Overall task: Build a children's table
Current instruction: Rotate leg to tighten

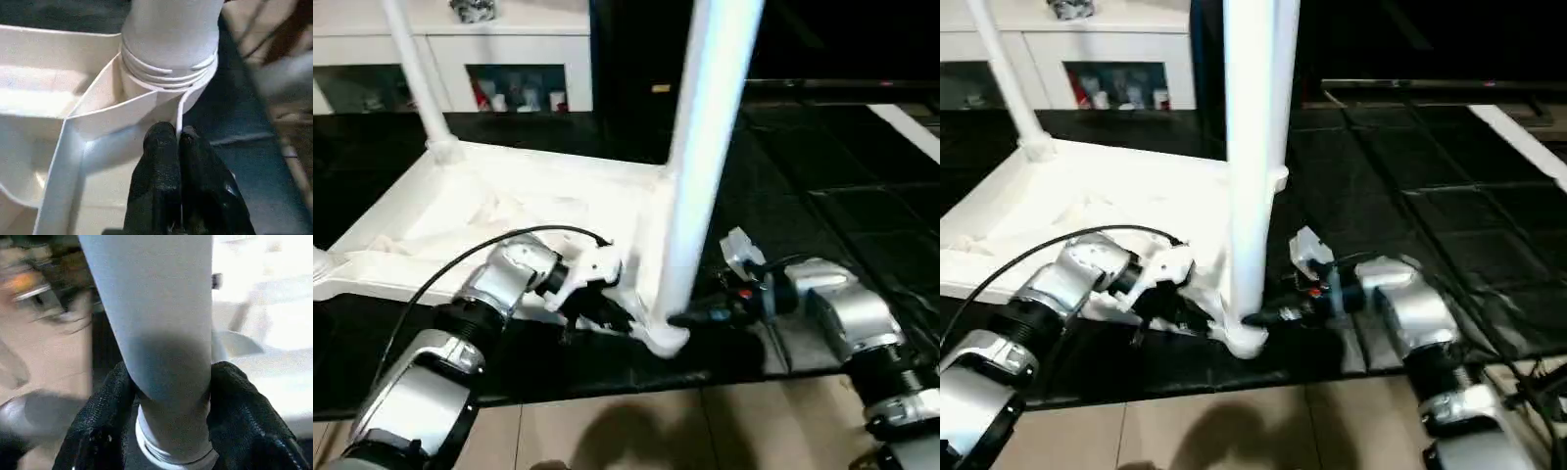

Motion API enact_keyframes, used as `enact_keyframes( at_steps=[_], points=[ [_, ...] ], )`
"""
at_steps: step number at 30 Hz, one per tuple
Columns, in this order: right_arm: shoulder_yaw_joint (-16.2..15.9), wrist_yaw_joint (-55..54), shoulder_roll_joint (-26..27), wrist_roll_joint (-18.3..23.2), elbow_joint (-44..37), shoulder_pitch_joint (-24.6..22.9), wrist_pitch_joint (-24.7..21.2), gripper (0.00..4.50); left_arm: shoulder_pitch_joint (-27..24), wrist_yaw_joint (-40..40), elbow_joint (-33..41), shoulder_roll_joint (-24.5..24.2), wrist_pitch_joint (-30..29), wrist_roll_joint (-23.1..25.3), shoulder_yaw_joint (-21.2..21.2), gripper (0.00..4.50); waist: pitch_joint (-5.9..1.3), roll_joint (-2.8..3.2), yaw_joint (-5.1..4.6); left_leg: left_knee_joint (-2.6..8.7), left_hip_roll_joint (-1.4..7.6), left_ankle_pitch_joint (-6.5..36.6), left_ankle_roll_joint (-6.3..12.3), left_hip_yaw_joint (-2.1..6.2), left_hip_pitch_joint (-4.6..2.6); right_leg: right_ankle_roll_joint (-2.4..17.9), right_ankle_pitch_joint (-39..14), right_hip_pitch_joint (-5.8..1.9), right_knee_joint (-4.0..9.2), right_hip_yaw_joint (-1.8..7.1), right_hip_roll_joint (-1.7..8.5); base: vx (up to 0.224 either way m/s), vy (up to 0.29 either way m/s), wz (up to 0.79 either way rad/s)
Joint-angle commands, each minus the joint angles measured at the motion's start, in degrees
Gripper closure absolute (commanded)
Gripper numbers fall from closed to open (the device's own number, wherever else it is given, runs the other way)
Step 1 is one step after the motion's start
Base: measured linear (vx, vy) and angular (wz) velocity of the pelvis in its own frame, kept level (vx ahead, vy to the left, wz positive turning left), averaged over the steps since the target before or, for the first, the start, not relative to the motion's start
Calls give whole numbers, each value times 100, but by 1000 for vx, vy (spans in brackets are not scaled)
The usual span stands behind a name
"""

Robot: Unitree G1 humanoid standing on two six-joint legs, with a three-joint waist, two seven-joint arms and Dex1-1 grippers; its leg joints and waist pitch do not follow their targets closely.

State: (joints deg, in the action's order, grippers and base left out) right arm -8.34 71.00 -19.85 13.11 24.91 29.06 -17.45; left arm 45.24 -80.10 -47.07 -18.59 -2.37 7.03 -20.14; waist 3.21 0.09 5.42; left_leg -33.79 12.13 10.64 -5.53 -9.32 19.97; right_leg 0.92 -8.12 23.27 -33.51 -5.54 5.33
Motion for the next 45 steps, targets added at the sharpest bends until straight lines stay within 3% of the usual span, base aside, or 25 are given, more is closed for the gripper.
enact_keyframes(
  at_steps=[1, 5, 7, 8, 11, 13, 16, 18, 22, 27, 28, 31, 38, 39, 41, 45],
  points=[
    [82, -1058, 329, -248, 93, 33, -212, 255, 145, 435, 4, 393, -316, -104, 71, 450, -365, -48, -28, 415, 27, 1554, 91, -19, -13, 625, -3186, -303, 537, 179, 296, 0, 0, 0],
    [339, -2864, 1021, -579, 410, 226, -428, 257, 413, 1598, -272, 891, -857, -213, 430, 450, -363, -5, -180, 410, -5, 1613, -2, 10, 18, 494, -3362, -287, 570, 125, 277, 0, 0, 0],
    [423, -3300, 1212, -616, 557, 338, -417, 259, 488, 1935, -340, 1019, -963, -245, 538, 450, -380, 2, -316, 422, -16, 1644, 32, 48, 77, 459, -3241, -340, 584, 88, 270, 0, 0, 0],
    [478, -3595, 1338, -637, 646, 410, -411, 259, 538, 2163, -384, 1107, -1042, -256, 616, 450, -380, 12, -338, 425, -13, 1684, 47, 63, 74, 482, -3193, -337, 585, 82, 274, 0, 0, 0],
    [677, -4552, 1771, -711, 1033, 739, -354, 259, 736, 3019, -534, 1417, -1259, -325, 936, 450, -426, 8, -444, 392, -37, 1551, 90, 50, 79, 699, -2714, -320, 530, 118, 258, 0, 0, 0],
    [758, -4838, 1935, -748, 1165, 882, -316, 259, 806, 3361, -585, 1537, -1307, -367, 1074, 450, -438, -8, -466, 371, -42, 1287, 222, 15, 87, 922, -2216, -334, 485, 149, 241, 0, 0, 0],
    [786, -4870, 2055, -732, 1287, 1004, -199, 259, 843, 3547, -584, 1619, -1329, -412, 1158, 450, -493, -28, -431, 337, -31, 774, 428, -9, 125, 1208, -1376, -370, 372, 183, 245, 0, 0, 0],
    [790, -4847, 2074, -712, 1288, 1007, -172, 204, 832, 3530, -562, 1621, -1334, -410, 1157, 450, -497, -27, -416, 330, -22, 566, 590, -21, 119, 1361, -965, -373, 333, 192, 243, 25, -9, 1],
    [748, -4713, 2055, -723, 1282, 951, -30, 168, 755, 3415, -555, 1536, -1231, -298, 1127, 450, -520, -4, -382, 307, 1, 149, 842, -20, 108, 1680, -210, -390, 235, 202, 250, 0, 0, 0],
    [742, -4287, 1860, -624, 992, 724, 42, 137, 615, 3102, -517, 1336, -1069, -232, 986, 450, -503, -9, -335, 304, 11, 253, 900, -37, 102, 1681, -299, -386, 249, 208, 256, 0, 0, 0],
    [722, -4073, 1755, -571, 851, 621, 8, 105, 575, 2982, -499, 1271, -1039, -222, 956, 450, -492, 1, -299, 312, 19, 378, 880, -44, 86, 1652, -418, -381, 264, 214, 253, 0, 0, 0],
    [630, -3521, 1437, -510, 548, 373, 43, 93, 480, 2588, -441, 1102, -903, -220, 871, 450, -485, 3, -250, 320, 33, 500, 794, -43, 80, 1583, -564, -381, 274, 221, 256, 0, 0, 0],
    [560, -2098, 594, -291, 188, 74, 141, 19, 356, 1490, -435, 710, -413, -146, 570, 450, -466, 4, -146, 323, 40, 872, 587, -58, 46, 1424, -1062, -345, 337, 238, 256, 0, 0, 0],
    [524, -1893, 488, -260, 138, 51, 150, 13, 338, 1351, -426, 668, -296, -137, 527, 450, -470, 3, -116, 319, 46, 875, 599, -68, 22, 1474, -924, -327, 318, 248, 244, 0, 0, 0],
    [359, -1167, 93, -217, 46, 2, 336, 3, 271, 760, -329, 530, -73, -175, 390, 450, -466, 11, -67, 322, 55, 915, 615, -62, 62, 1462, -965, -354, 309, 231, 246, 0, 0, 0],
    [209, -325, -250, -81, -24, 32, 331, 3, 240, 276, -287, 380, 200, -99, 183, 450, -457, 10, 14, 316, 72, 1062, 571, -74, 52, 1445, -1122, -329, 308, 234, 242, 0, 0, 0]
  ],
)
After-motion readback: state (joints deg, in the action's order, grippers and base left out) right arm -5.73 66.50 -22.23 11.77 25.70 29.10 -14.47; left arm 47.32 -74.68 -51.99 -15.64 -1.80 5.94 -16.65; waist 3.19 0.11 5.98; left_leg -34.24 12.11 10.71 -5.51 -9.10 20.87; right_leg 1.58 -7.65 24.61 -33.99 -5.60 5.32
